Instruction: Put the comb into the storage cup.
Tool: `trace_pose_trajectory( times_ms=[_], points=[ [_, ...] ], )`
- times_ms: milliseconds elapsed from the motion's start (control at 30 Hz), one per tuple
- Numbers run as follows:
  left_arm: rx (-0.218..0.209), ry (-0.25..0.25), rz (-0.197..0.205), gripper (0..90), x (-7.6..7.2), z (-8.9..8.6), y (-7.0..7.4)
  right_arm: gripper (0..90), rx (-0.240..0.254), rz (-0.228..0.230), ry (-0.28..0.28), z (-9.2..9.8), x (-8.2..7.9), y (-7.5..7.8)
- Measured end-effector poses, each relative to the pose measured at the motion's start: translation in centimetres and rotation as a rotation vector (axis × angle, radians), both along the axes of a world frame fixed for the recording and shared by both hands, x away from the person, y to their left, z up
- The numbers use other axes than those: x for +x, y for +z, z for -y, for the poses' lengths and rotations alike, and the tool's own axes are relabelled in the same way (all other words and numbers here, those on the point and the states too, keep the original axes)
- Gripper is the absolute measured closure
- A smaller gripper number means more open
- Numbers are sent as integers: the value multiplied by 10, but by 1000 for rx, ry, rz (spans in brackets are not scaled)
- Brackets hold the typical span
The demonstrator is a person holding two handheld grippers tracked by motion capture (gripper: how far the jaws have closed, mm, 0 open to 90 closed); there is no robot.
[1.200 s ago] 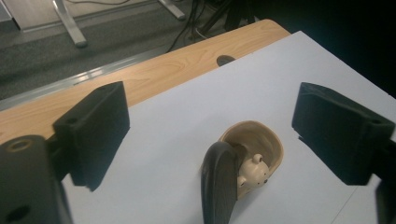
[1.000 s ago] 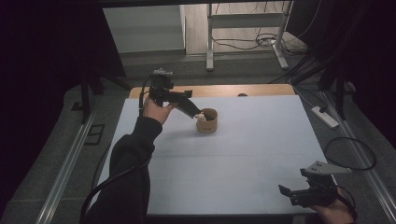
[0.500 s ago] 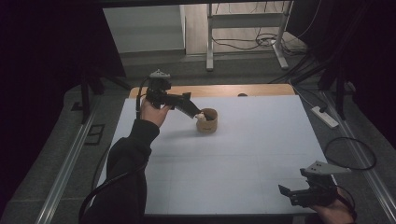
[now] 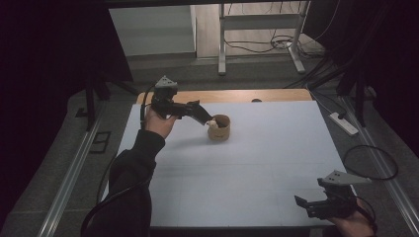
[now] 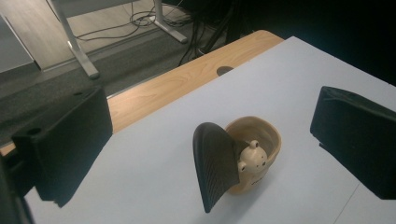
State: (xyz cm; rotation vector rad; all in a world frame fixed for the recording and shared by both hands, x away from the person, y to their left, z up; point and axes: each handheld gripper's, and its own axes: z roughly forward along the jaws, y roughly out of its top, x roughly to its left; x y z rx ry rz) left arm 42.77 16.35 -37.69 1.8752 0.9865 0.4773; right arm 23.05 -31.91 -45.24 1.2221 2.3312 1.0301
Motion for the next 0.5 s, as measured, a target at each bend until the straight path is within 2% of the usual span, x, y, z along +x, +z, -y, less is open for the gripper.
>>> trace_pose_trajectory(
  times_ms=[267, 500],
  points=[
    [17, -7, 6, 0, -6, 1, -2, 0, 8, -1, -2, 1, 0, 0],
    [11, 0, 3, 0, -11, -2, -5, 0, 8, -2, -1, 1, 0, 0]
  ],
)
